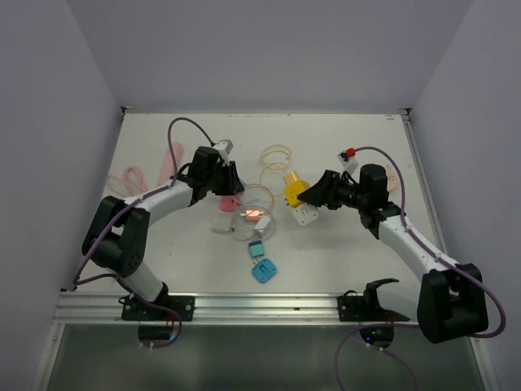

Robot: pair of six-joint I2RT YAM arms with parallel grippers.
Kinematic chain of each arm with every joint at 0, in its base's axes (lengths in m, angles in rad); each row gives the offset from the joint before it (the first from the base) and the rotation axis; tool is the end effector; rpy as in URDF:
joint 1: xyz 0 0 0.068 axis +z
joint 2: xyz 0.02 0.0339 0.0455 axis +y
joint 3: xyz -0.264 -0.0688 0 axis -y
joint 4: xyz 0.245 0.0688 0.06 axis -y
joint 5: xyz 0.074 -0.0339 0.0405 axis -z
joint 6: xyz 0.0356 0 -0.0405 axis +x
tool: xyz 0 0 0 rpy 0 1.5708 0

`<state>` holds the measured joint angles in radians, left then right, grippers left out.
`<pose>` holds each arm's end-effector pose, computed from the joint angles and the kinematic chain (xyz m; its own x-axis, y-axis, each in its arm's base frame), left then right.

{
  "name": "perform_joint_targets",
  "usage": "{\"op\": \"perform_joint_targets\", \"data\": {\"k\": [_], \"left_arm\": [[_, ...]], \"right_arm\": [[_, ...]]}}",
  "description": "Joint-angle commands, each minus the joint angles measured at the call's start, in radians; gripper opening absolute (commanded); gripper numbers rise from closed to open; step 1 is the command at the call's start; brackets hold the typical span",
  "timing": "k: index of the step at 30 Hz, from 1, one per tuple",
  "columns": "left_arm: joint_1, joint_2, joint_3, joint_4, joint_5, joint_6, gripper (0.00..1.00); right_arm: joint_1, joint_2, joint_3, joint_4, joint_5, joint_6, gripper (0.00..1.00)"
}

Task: Pull the plug off the socket

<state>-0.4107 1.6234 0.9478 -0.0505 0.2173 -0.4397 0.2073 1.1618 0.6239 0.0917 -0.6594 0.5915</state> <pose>0.3123 -0.1443 0.1985 -0.7797 -0.1138 -0.6157 0.2274 0.8647 -0.4478 0.2385 0.0724 0.2377 -0.7428 0.2941 -0.6014 -0.3485 0.5971 0.7225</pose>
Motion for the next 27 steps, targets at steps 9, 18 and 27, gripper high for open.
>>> {"op": "perform_joint_targets", "data": {"k": [9, 18, 27], "left_arm": [[0.027, -0.022, 0.006, 0.029, 0.048, -0.070, 0.59], [0.035, -0.157, 0.028, -0.035, 0.016, -0.109, 0.90], [0.035, -0.258, 0.077, -0.025, 0.121, -0.224, 0.97]], "right_arm": [[0.001, -0.042, -0.010, 0.092, -0.068, 0.024, 0.00], [0.001, -0.047, -0.029, 0.154, -0.111, 0.059, 0.00], [0.017, -0.045, -0.030, 0.240, -0.147, 0.105, 0.00]]}}
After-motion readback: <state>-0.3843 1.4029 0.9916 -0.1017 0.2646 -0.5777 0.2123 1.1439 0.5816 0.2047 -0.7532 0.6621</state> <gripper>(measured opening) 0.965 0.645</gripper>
